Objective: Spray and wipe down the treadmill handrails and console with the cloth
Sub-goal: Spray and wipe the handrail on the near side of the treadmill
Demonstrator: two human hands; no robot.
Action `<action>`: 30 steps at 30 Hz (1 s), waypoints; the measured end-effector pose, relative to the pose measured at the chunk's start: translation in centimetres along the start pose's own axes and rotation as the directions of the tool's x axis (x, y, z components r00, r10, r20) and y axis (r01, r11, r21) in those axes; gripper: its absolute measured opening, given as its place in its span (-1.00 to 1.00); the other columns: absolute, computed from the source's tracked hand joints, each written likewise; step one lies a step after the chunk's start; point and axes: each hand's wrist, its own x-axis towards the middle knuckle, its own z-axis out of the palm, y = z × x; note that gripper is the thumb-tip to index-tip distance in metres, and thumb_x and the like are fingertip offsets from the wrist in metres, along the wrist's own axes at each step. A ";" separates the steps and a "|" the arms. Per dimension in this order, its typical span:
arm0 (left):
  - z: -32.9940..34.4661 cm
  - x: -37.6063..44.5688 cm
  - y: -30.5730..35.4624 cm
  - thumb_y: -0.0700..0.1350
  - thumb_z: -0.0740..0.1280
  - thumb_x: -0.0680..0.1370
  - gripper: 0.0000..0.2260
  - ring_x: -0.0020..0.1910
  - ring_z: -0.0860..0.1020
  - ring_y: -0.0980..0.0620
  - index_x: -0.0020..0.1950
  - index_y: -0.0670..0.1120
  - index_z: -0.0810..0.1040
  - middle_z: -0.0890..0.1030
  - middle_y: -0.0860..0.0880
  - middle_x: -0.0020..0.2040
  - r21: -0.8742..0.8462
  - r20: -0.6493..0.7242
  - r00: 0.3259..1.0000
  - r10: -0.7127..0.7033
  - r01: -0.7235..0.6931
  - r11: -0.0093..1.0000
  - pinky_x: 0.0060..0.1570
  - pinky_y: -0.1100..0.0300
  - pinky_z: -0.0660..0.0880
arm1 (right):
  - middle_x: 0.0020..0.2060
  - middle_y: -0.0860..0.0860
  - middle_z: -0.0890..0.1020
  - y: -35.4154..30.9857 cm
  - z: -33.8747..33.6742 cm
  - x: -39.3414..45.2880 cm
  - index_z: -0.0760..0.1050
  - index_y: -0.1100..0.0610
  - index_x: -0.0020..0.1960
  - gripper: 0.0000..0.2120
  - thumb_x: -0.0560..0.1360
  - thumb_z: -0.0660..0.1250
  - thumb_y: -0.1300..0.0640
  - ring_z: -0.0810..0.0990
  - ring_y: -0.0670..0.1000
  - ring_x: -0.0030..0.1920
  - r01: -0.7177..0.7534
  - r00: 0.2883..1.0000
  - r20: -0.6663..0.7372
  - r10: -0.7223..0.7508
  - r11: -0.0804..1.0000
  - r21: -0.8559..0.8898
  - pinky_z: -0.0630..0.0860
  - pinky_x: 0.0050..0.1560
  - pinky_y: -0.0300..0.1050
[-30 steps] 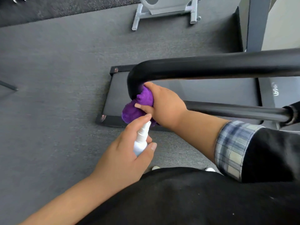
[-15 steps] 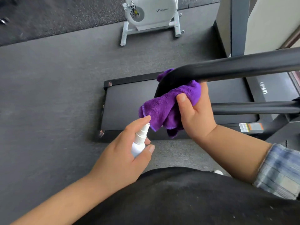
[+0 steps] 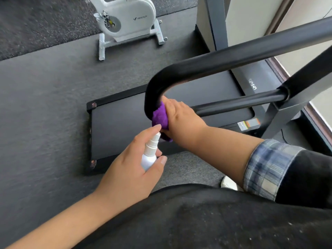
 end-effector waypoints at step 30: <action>-0.4 -2.1 -1.4 0.03 0.34 0.51 -0.42 0.02 0.51 0.27 0.21 0.61 0.11 0.54 0.31 0.02 -0.083 -0.042 0.999 -0.019 0.016 0.996 -0.04 0.57 0.31 | 0.40 0.06 0.45 2.1 -0.3 -0.3 0.26 0.12 0.53 -0.16 0.37 0.55 -0.04 0.41 0.13 0.38 0.104 0.993 0.075 -0.092 0.976 -0.192 0.27 0.39 0.00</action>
